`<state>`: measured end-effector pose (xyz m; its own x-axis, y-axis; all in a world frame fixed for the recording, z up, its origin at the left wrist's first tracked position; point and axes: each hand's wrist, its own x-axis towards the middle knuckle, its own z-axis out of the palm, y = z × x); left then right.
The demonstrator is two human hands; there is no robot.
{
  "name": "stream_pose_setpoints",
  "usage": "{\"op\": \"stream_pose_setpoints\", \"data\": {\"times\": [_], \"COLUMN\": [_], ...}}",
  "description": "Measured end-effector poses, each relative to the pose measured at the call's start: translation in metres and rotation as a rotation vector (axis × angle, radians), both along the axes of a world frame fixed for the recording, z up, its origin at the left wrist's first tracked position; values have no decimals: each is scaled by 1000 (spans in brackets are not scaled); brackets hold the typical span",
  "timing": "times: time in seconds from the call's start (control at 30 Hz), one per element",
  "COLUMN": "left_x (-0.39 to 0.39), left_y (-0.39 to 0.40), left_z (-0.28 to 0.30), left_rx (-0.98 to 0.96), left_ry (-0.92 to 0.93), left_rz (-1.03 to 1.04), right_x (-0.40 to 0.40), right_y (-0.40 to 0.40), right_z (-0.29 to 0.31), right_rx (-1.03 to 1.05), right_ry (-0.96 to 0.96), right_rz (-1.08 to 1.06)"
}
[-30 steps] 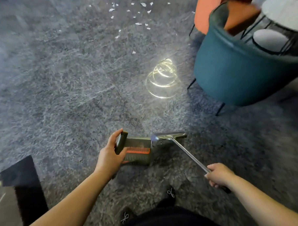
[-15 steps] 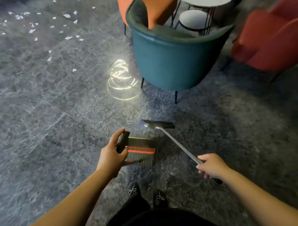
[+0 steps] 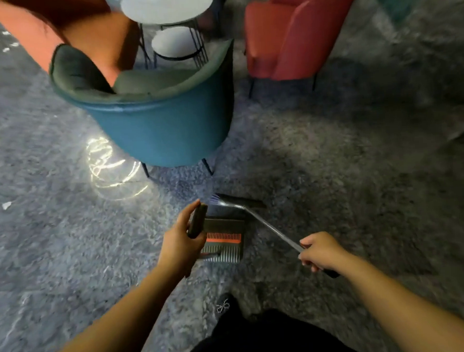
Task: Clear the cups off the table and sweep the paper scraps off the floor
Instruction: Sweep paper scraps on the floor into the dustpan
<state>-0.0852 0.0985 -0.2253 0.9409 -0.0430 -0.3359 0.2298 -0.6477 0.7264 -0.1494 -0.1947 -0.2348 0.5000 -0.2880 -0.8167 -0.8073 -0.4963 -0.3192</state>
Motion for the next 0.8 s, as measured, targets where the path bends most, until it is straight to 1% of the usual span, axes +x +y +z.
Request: {"op": "stream_pose_setpoints", "data": {"times": [0.2,0.4,0.53,0.8], "left_x": [45,88,117,165], "left_y": [-58,-150,-214,-342], "left_z": [-2,4,0,11], "left_rx": [-18,-33,-45,-48], "left_ry": [-24,-48,-54,-77], "left_rz": [-169,-261,-307,-319], "right_x": [7,21,31,58], "right_y": [-42,-120,-178,-296], "right_z": [6,11,14,14], "right_rx": [16,29,35,32], "right_ry": [20,-25,-73,-110], "right_rz": [-165,-360,-414,-488]}}
